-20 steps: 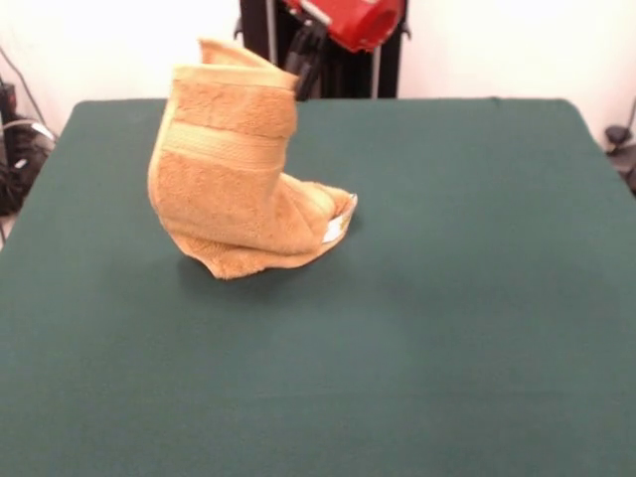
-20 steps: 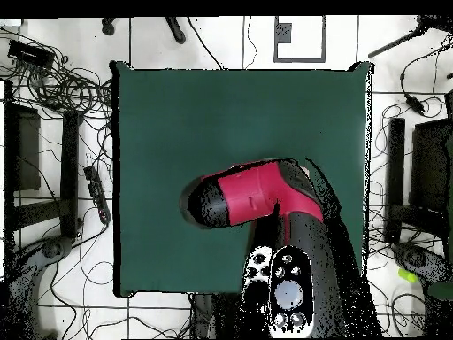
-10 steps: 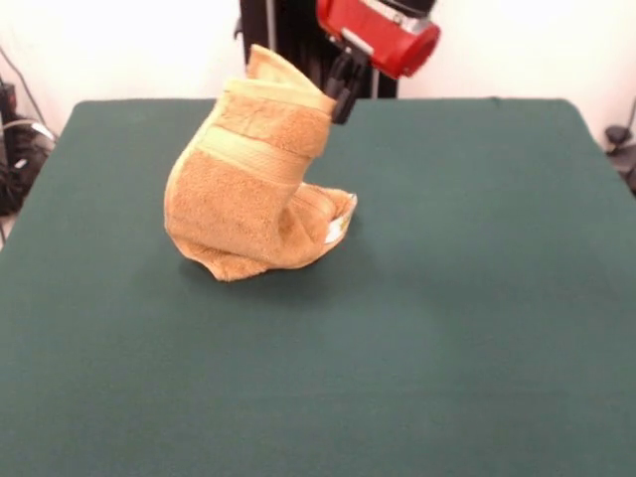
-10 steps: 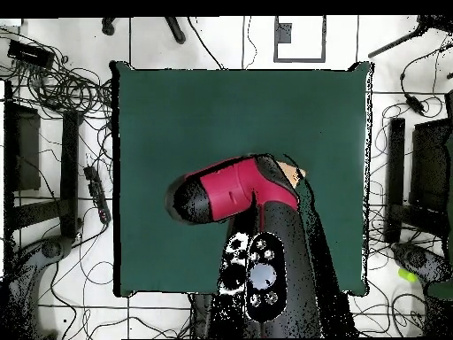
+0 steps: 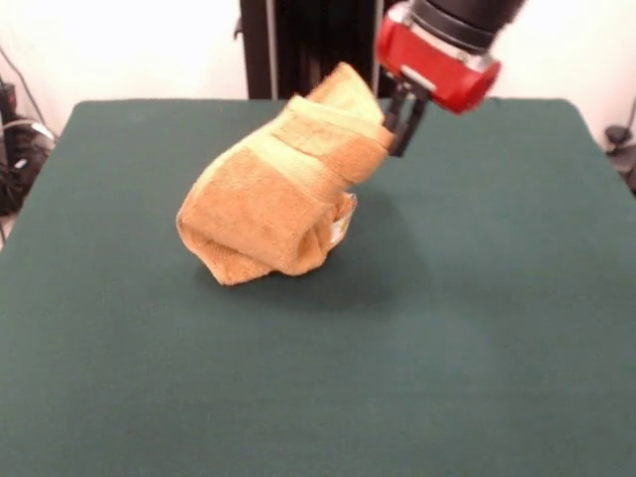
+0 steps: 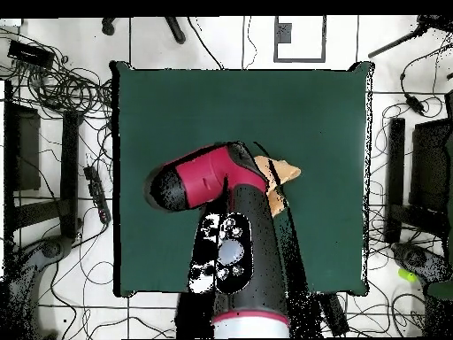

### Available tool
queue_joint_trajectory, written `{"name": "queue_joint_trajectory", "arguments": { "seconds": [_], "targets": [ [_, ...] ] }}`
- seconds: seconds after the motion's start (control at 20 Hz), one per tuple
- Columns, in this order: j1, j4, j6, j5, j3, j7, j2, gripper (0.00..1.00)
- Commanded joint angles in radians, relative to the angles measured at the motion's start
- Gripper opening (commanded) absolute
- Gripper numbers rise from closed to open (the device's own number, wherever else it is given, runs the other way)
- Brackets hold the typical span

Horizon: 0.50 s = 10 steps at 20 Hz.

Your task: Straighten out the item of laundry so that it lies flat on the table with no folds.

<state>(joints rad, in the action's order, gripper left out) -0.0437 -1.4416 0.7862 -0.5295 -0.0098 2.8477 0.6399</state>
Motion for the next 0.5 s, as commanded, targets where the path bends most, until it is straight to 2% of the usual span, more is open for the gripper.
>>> {"name": "queue_joint_trajectory", "arguments": {
  "seconds": [0.05, 0.5],
  "targets": [
    [-0.095, 0.137, 0.135, 0.115, 0.015, 0.219, -0.139, 0.00],
    [-0.180, 0.250, 0.206, 0.197, -0.040, 0.249, -0.214, 0.00]
  ]
}}
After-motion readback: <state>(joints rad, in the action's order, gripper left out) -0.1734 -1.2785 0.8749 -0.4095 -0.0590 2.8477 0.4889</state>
